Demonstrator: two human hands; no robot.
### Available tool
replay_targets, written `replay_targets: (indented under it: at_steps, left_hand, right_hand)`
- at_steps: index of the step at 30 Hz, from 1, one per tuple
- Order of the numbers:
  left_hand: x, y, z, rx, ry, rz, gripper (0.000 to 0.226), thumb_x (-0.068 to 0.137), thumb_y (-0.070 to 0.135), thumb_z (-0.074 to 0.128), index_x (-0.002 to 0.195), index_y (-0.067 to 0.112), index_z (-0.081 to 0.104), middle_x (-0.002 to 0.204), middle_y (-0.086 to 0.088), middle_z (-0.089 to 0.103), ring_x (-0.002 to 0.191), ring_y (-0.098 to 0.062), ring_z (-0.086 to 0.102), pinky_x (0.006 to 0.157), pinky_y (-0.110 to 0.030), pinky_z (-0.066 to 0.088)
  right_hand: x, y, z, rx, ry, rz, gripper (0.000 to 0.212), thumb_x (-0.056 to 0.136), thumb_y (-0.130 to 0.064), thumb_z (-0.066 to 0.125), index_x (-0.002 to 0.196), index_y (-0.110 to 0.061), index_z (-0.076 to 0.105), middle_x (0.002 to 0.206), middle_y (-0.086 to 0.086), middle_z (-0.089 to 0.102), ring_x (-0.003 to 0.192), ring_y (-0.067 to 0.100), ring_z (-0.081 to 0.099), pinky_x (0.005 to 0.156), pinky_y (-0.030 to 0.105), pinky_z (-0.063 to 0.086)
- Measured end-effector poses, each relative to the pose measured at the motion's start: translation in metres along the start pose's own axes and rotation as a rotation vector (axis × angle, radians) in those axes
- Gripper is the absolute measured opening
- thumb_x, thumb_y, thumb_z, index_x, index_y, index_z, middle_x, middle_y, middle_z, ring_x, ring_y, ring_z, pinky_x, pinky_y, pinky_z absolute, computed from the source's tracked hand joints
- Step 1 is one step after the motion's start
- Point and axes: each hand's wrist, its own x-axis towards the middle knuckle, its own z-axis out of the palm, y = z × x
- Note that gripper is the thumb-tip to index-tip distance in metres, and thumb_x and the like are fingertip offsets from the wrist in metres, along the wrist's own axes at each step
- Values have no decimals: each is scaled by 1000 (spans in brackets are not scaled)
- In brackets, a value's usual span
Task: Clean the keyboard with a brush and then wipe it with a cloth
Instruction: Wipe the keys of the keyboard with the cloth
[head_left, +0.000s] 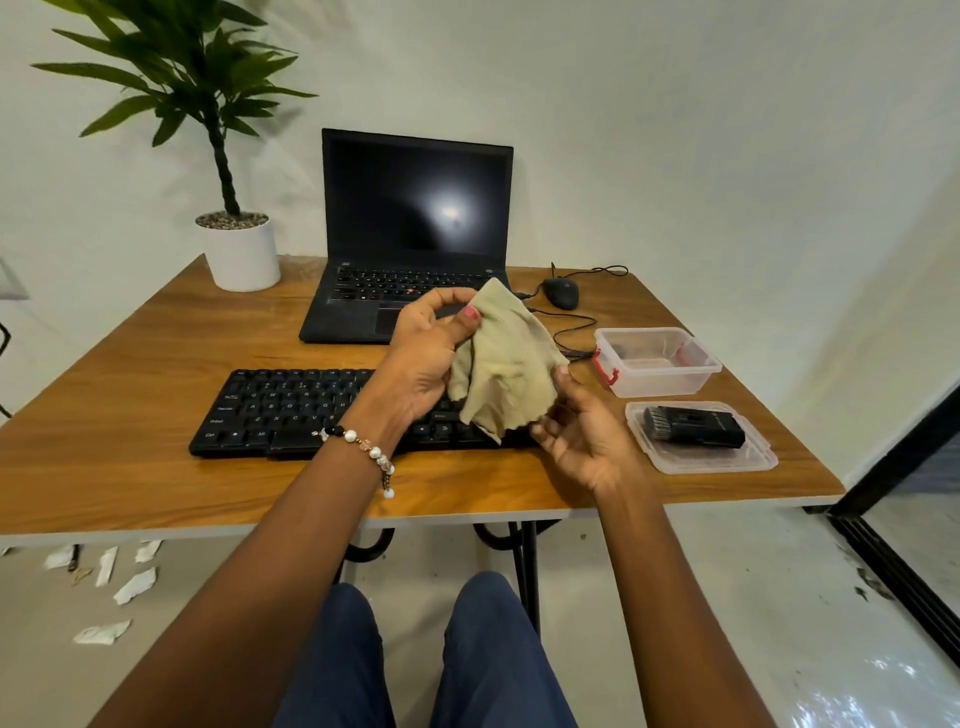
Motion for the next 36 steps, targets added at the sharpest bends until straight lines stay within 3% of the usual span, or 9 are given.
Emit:
replay_targets:
  at_steps: [6, 10, 15, 17, 19, 23, 28, 32, 36]
  left_hand:
    - [-4, 10, 6, -161, -57, -42, 27, 92, 0, 55, 115, 12, 62, 93, -7, 74, 85, -19, 70, 73, -35, 61]
    - [0, 13, 11, -233, -25, -104, 22, 95, 3, 52, 113, 9, 64, 103, -11, 70, 86, -19, 70, 68, -32, 59]
    - [2, 13, 0, 171, 61, -16, 30, 94, 5, 57, 119, 21, 61, 92, -8, 72, 78, -18, 71, 68, -39, 60]
    - [-1, 10, -4, 341, 38, 44, 30, 94, 3, 55, 116, 24, 60, 87, -4, 72, 76, -16, 71, 70, -41, 61]
    - [-4, 3, -3, 411, 6, 76, 26, 94, 2, 55, 111, 20, 62, 86, -1, 72, 74, -15, 70, 67, -38, 60]
    - [-5, -6, 1, 318, -27, -34, 17, 91, 0, 58, 96, 10, 70, 101, -3, 71, 94, -18, 67, 69, -29, 58]
    - [-12, -3, 5, 438, -180, -181, 42, 72, -16, 70, 108, 7, 71, 104, 2, 64, 96, -20, 64, 78, -40, 60]
    - [-9, -2, 9, 545, -275, -186, 49, 70, -19, 69, 111, 7, 70, 106, 4, 62, 91, -14, 66, 69, -29, 60]
    - [-6, -8, 15, 572, -287, -147, 52, 71, -23, 67, 114, 5, 68, 116, -3, 63, 94, -15, 66, 70, -27, 60]
  right_hand:
    - [-8, -2, 12, 70, -179, -149, 34, 94, -41, 55, 112, -13, 65, 110, 9, 72, 103, 21, 68, 93, 42, 54]
    - [-14, -6, 13, 214, -312, -62, 29, 85, -26, 61, 105, -8, 71, 105, 11, 73, 94, 23, 72, 75, 41, 60]
    - [-8, -16, 6, 181, -161, -165, 63, 74, 0, 69, 134, -5, 52, 123, 18, 65, 100, 31, 69, 74, 48, 60]
    - [-6, -20, 3, 176, -79, -223, 51, 77, 2, 69, 125, -13, 56, 121, 15, 65, 94, 30, 68, 65, 48, 61]
    - [-4, -22, 1, 85, -6, -301, 39, 85, 3, 65, 118, -18, 59, 119, 11, 63, 92, 26, 65, 72, 47, 58]
    - [-3, -24, -7, -130, 113, -382, 29, 94, -4, 58, 111, -28, 60, 110, 8, 62, 81, 21, 61, 52, 32, 52]
    - [-11, -41, -22, -204, -69, -301, 33, 76, -2, 71, 108, -7, 69, 120, 9, 65, 109, 25, 62, 76, 37, 59]
    - [-10, -55, -37, -310, 0, -348, 27, 79, 13, 65, 104, 3, 69, 116, 10, 68, 110, 25, 63, 84, 36, 59]
    - [-6, -60, -54, -257, 40, -357, 21, 88, 9, 57, 103, 2, 69, 115, 17, 69, 107, 26, 64, 75, 26, 59]
